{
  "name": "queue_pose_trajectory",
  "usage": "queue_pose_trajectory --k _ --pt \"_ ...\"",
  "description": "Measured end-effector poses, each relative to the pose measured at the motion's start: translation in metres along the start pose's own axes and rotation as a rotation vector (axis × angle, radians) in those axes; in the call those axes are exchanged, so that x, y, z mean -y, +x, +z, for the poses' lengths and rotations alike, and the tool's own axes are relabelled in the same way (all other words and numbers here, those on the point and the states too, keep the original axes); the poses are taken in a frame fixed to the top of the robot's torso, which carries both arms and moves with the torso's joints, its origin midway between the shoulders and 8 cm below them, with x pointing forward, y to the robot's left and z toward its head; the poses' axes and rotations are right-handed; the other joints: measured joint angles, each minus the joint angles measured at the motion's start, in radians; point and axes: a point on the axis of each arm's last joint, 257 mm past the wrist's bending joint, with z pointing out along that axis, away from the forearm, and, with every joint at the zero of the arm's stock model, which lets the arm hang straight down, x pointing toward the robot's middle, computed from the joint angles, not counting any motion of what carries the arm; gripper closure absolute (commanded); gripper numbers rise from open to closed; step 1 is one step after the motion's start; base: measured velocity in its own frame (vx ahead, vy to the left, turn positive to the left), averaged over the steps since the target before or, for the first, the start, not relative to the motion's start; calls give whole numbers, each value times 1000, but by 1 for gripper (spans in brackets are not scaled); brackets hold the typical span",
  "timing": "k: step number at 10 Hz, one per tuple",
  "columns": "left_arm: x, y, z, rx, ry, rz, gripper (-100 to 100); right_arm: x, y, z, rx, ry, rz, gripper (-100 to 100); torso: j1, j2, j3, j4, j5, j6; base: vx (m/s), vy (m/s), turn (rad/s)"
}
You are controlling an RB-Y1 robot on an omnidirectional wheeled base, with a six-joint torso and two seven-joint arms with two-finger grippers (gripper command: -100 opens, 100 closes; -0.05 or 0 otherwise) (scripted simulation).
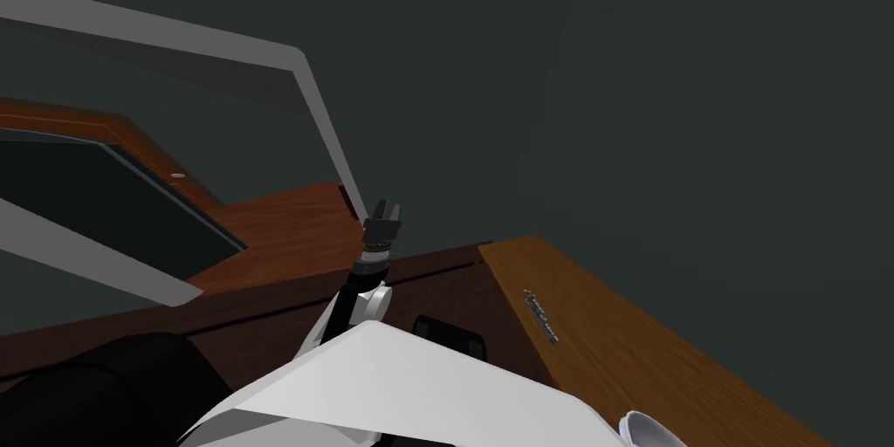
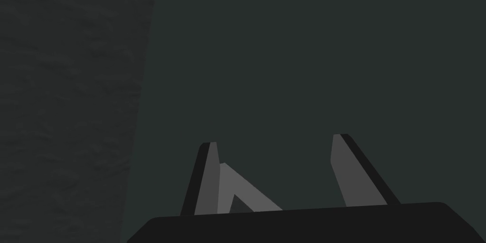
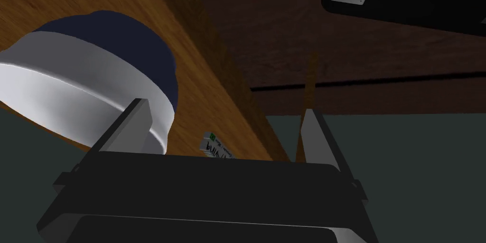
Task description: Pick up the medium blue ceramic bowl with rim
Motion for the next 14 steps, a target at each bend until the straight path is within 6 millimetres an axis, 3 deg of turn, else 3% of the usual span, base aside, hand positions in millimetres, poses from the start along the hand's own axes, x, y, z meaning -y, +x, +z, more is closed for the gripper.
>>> queue_pose_trajectory --k 3,5,7,8,9,14 --pt "0 0 0 0 0 0 0 20 26 -5 -72 47 -76 -100 0 1 0 0 0 0 113 -29 164" --pt "0 0 0 0 0 0 0 38 56 -10 -138 88 -148 -100 -2 -4 -2 -1 -1 -1 201 -103 230" --pt "0 0 0 0 0 0 0 37 79 -17 -188 93 -191 -100 -3 -5 -3 -1 -1 0 129 -59 80" --pt "0 0 0 0 0 0 0 36 80 -17 -189 93 -192 0 1 0 0 0 0 1 15 -8 0" --pt "0 0 0 0 0 0 0 36 80 -17 -189 93 -192 -100 3 5 2 1 1 1 -3 1 54" --pt "0 0 0 0 0 0 0 42 87 4 -188 98 -171 -100 5 10 5 2 1 1 -17 8 39"
